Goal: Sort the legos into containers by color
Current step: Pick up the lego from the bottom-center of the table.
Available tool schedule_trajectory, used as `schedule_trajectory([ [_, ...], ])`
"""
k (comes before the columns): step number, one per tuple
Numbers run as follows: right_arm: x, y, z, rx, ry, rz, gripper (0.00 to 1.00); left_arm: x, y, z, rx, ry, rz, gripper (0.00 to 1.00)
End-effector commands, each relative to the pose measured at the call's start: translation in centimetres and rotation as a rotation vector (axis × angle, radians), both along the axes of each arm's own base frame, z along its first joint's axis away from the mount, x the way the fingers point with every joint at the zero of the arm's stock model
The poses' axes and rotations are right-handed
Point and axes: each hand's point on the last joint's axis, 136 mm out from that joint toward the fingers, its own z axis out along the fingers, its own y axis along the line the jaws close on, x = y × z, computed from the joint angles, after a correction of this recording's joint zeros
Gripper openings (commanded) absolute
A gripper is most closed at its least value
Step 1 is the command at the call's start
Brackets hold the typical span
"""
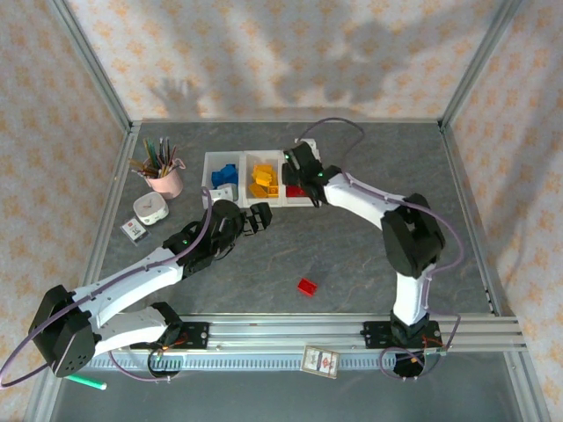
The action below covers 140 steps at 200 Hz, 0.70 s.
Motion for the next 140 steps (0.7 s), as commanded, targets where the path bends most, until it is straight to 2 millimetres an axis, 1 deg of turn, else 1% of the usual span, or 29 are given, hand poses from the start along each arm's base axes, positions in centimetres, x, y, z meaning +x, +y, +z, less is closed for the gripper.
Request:
schedule_trajectory([
  [1,-3.3,0.0,2.6,0.039,-0.021,0.034,0.67,-0.3,-0.3,1.0,-0.018,-0.01,-0.034,0.99],
  [20,-6.2,-0.4,2.5,0.065,0.001,0.068,0.7,-1.0,-0.3,0.5,-0.019,0.011,-0.053,0.99],
  [44,-9.3,-1.7,2.1,0.05,0.024,0.075,0.74,-1.9,-0.2,-0.1,-0.019,0.035,-0.069,0.99],
  [51,-10.3,-2.1,1.7,0.041,0.036,0.076,0.75,-2.1,-0.2,-0.2,-0.018,0.04,-0.073,0.99],
  [71,-13.2,-2.6,0.8,0.04,0.067,0.093,0.78,-2.9,-0.2,-0.6,-0.017,0.05,-0.079,0.99],
  [83,-14.9,-2.9,0.0,0.037,0.091,0.101,0.79,-3.4,-0.3,-0.8,-0.023,0.054,-0.081,0.99],
  [117,-19.8,-3.2,-2.5,0.015,0.164,0.133,0.83,-4.9,-0.7,-1.8,-0.042,0.068,-0.08,0.99],
  [140,-22.5,-3.2,-3.8,0.016,0.194,0.151,0.85,-5.9,-0.5,-2.6,-0.046,0.084,-0.065,0.99],
])
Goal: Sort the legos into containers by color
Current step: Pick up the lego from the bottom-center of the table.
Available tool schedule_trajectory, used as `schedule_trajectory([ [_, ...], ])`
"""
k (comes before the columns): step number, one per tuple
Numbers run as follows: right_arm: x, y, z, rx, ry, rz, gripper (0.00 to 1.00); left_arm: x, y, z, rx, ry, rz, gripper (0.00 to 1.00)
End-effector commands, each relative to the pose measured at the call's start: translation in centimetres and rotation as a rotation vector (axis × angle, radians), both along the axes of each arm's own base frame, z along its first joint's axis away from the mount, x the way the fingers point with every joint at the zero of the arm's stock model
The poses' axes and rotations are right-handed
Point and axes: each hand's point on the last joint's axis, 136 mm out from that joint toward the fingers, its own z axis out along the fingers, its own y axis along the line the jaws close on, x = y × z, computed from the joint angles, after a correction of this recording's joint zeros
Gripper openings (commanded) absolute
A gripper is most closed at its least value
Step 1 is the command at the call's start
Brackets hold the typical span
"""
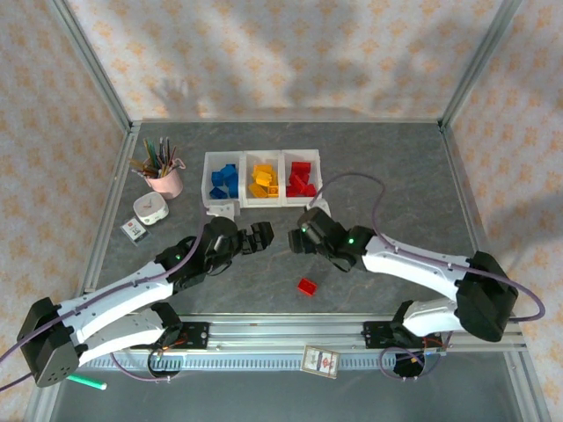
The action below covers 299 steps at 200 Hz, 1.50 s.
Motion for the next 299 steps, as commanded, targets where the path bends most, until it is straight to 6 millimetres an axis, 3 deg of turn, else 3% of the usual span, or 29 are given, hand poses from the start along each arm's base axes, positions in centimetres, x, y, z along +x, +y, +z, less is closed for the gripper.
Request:
schedule_trajectory([
  [1,-2.4,-1.1,-1.0,-0.009,0.035,-0.038,0.85,-1.0,0.9,-1.0,0.001,0.027,0.049,0.99],
  [73,-9.2,0.8,-5.4,-0.056,0.126,0.082,0.9,-2.6,3.0,-3.0,-0.009,0.069,0.121,0.99],
  [138,-9.6,-0.4,-8.7,-0.192,0.128,0.023,0.88,-3.0,3.5,-4.0,-0.005,0.088,0.131,0.99],
  [216,-9.1,-2.1,-10.5,-0.267,0.142,-0.039,0.62,-2.9,3.3,-4.0,-0.002,0.082,0.127,0.99],
  [262,-8.6,-1.5,-9.8,-0.215,0.135,-0.039,0.35,-2.7,3.1,-3.9,0.002,0.079,0.122,0.99],
  [299,-7.7,-1.3,-8.7,-0.173,0.13,-0.058,0.25,-2.7,3.0,-3.7,-0.004,0.077,0.118,0.99],
])
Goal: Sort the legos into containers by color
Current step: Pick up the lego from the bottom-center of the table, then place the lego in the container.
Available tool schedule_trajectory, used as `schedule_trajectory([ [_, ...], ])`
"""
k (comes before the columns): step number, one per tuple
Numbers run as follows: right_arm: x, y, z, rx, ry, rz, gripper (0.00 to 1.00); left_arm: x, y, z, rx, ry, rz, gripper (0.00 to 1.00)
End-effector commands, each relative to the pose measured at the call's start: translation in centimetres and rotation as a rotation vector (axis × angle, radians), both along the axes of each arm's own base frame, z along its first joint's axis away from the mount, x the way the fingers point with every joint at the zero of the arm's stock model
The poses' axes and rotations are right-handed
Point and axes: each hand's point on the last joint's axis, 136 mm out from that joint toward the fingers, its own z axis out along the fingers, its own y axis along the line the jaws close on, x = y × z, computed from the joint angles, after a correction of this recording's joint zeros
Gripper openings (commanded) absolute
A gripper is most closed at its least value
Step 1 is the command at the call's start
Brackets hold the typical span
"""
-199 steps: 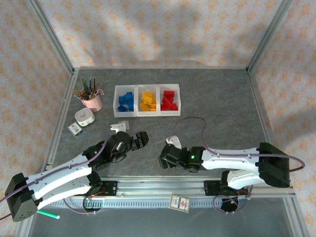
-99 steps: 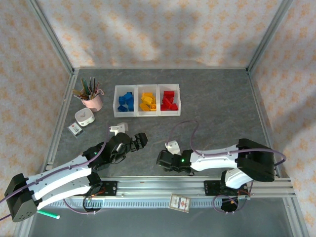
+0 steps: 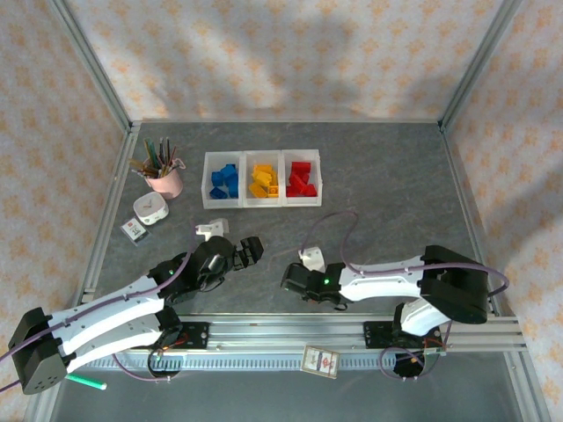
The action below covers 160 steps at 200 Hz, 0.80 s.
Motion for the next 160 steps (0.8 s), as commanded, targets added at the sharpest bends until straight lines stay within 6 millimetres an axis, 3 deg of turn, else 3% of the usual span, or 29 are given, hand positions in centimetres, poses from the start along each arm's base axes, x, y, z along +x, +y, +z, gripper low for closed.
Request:
schedule_trajectory([
  [1,0.9,-0.5,1.1,0.019,-0.038,-0.027,0.25,0.2,0.3,0.0,0.016,-0.016,0.014,0.99],
  [33,2.1,-0.4,2.9,0.071,-0.066,-0.052,0.22,0.4,0.1,0.6,0.006,-0.033,0.01,0.99],
  [64,5.5,0.7,6.7,0.142,-0.139,-0.085,0.25,1.2,0.1,2.0,0.027,-0.08,0.017,0.99],
  [113,15.4,1.7,12.2,0.182,-0.286,-0.168,0.26,3.5,0.7,4.5,0.079,-0.129,0.043,0.99],
  [160,25.9,2.3,13.8,0.153,-0.374,-0.232,0.26,5.7,1.9,6.1,0.107,-0.166,0.083,0.99],
])
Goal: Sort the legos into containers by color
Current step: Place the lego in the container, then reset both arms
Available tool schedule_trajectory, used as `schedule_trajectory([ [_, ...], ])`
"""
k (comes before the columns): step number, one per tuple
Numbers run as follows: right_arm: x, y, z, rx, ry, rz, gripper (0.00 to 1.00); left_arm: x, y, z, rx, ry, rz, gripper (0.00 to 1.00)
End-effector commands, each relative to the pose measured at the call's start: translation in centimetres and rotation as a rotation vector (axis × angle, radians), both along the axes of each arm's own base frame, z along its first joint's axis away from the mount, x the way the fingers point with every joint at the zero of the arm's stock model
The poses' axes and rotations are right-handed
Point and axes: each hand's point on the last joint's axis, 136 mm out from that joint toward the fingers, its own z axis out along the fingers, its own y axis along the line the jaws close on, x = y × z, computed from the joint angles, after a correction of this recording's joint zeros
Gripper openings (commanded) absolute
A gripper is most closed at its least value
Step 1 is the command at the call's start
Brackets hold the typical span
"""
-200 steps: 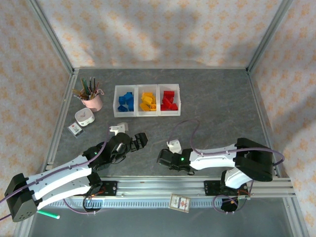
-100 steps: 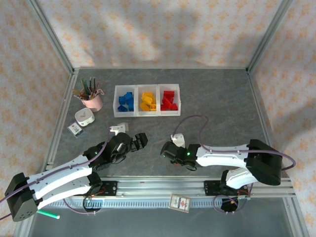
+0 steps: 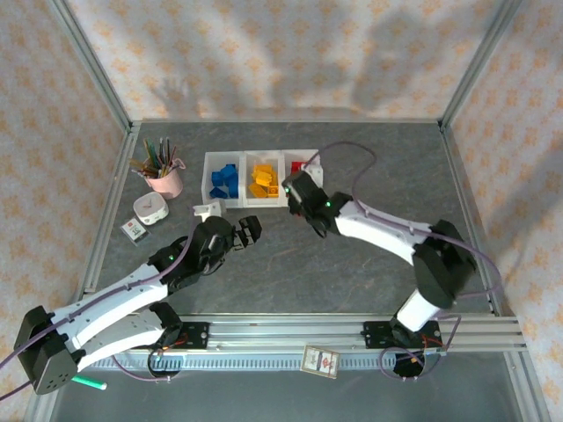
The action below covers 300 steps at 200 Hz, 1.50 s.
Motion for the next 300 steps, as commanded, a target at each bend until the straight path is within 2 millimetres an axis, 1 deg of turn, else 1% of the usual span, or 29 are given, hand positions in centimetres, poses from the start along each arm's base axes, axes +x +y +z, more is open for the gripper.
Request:
schedule_trajectory([
  [1,4.7,-0.2,0.8,-0.06,-0.066,-0.013,0.26,1.4,0.5,1.8,0.032,-0.056,0.013,0.99],
  [26,9.2,-0.2,0.1,-0.103,-0.09,-0.045,0.27,2.5,1.3,1.9,0.053,-0.059,0.045,0.99],
  [37,10.8,-0.2,-0.4,-0.116,-0.09,-0.05,0.3,2.8,1.6,1.8,0.054,-0.055,0.057,0.99],
  [42,11.4,0.1,-0.4,-0.112,-0.091,-0.04,0.34,2.9,1.6,1.7,0.053,-0.055,0.061,0.99],
  [53,12.4,0.6,-0.3,-0.112,-0.093,-0.025,0.49,3.2,1.9,1.8,0.054,-0.057,0.071,0.99],
  [57,12.8,0.8,0.2,-0.109,-0.102,-0.024,0.53,3.2,1.9,1.7,0.057,-0.058,0.074,0.99],
  [68,13.2,1.1,1.2,-0.109,-0.112,-0.019,0.61,3.4,2.4,1.8,0.068,-0.065,0.092,0.99],
  [83,13.0,0.9,3.4,-0.091,-0.147,-0.019,0.71,3.7,3.1,1.8,0.084,-0.074,0.114,0.99],
  [93,12.5,0.4,5.1,-0.077,-0.176,-0.026,0.78,3.9,3.7,1.7,0.1,-0.081,0.133,0.99],
  [105,11.4,-1.0,7.1,-0.064,-0.216,-0.051,0.87,4.0,4.9,1.7,0.132,-0.093,0.176,0.99],
  [121,9.5,-4.1,8.6,-0.048,-0.264,-0.117,1.0,4.2,7.3,1.5,0.196,-0.119,0.261,0.99],
  [123,9.3,-4.5,8.6,-0.048,-0.267,-0.127,1.0,4.2,7.7,1.5,0.207,-0.123,0.276,0.99],
  [126,9.0,-5.3,9.1,-0.036,-0.281,-0.146,1.0,4.2,8.2,1.3,0.22,-0.126,0.294,0.99],
  [136,7.7,-8.2,9.0,-0.02,-0.295,-0.21,1.0,4.2,10.1,0.9,0.272,-0.14,0.359,0.99],
  [152,5.9,-13.8,8.2,-0.031,-0.318,-0.351,1.0,4.2,13.6,0.3,0.336,-0.147,0.476,0.99],
  [168,3.7,-20.1,6.0,-0.08,-0.329,-0.509,1.0,4.0,16.7,0.2,0.405,-0.183,0.569,0.99],
  [180,2.2,-24.4,4.6,-0.11,-0.351,-0.602,1.0,3.7,18.6,0.1,0.463,-0.222,0.625,0.99],
  [187,1.3,-26.7,3.3,-0.13,-0.351,-0.649,1.0,3.6,19.5,0.1,0.49,-0.249,0.646,0.99],
  [193,0.7,-28.3,3.0,-0.14,-0.37,-0.688,1.0,3.5,20.2,0.0,0.514,-0.267,0.66,0.99],
  [202,-0.5,-30.7,1.6,-0.175,-0.38,-0.744,1.0,3.5,21.0,-0.1,0.532,-0.274,0.678,0.99],
  [209,-1.3,-32.1,0.9,-0.189,-0.392,-0.772,1.0,3.7,21.4,0.2,0.547,-0.284,0.677,0.99],
  [220,-2.0,-33.4,-0.3,-0.201,-0.416,-0.789,1.0,4.0,21.8,0.3,0.575,-0.298,0.673,0.99],
  [235,-2.0,-33.8,-1.6,-0.174,-0.436,-0.75,1.0,4.6,22.1,-0.1,0.615,-0.314,0.652,0.99],
  [258,-1.0,-33.4,-2.4,-0.149,-0.475,-0.679,1.0,5.2,22.4,-1.8,0.627,-0.333,0.627,0.99],
  [265,-0.6,-33.1,-2.3,-0.149,-0.49,-0.653,1.0,5.4,22.5,-2.1,0.621,-0.352,0.626,0.99],
  [277,0.2,-32.3,-1.6,-0.129,-0.542,-0.59,1.0,6.2,22.2,-2.1,0.632,-0.385,0.589,0.99],
  [289,0.7,-30.8,-0.4,-0.078,-0.628,-0.491,1.0,7.1,21.8,-1.8,0.634,-0.408,0.554,1.0],
  [295,1.2,-29.8,-0.7,-0.065,-0.623,-0.423,1.0,7.2,21.5,-1.5,0.639,-0.446,0.534,0.99],
  [300,1.6,-29.6,-1.2,-0.067,-0.606,-0.406,1.0,7.4,21.3,-1.0,0.644,-0.486,0.525,1.0],
])
